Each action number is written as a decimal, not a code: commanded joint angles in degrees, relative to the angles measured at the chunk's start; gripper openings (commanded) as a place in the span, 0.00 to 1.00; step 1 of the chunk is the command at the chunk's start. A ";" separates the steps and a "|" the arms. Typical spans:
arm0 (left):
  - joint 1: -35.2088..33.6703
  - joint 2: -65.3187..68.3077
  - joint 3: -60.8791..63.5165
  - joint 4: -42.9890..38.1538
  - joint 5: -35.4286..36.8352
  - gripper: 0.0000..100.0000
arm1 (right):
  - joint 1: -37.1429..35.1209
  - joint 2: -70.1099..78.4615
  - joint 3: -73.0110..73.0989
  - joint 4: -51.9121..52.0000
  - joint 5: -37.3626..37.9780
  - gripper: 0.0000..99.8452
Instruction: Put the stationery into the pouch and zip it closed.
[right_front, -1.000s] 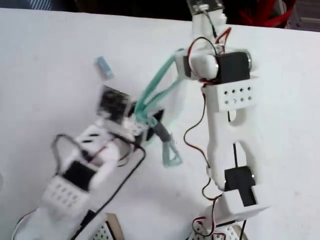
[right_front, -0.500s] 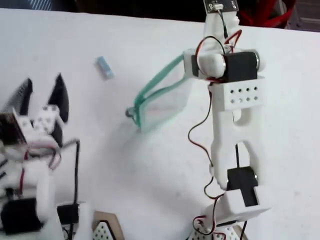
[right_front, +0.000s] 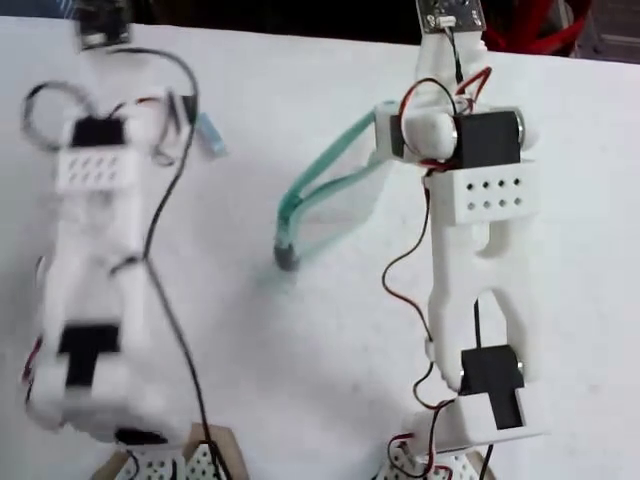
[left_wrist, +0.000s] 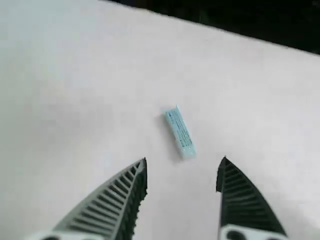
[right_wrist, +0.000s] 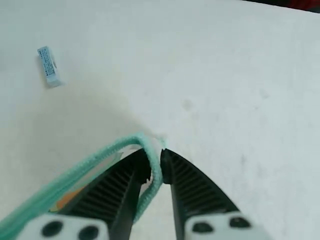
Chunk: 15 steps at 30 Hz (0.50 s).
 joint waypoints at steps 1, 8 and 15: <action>2.51 17.71 -18.37 2.20 4.04 0.22 | -0.04 -0.40 0.26 -0.13 -0.44 0.02; 0.48 46.29 -49.85 5.19 12.31 0.21 | 0.04 -0.57 0.26 0.13 -0.18 0.02; 0.40 66.51 -77.36 10.11 12.48 0.20 | -0.04 -0.57 1.14 0.13 -0.09 0.02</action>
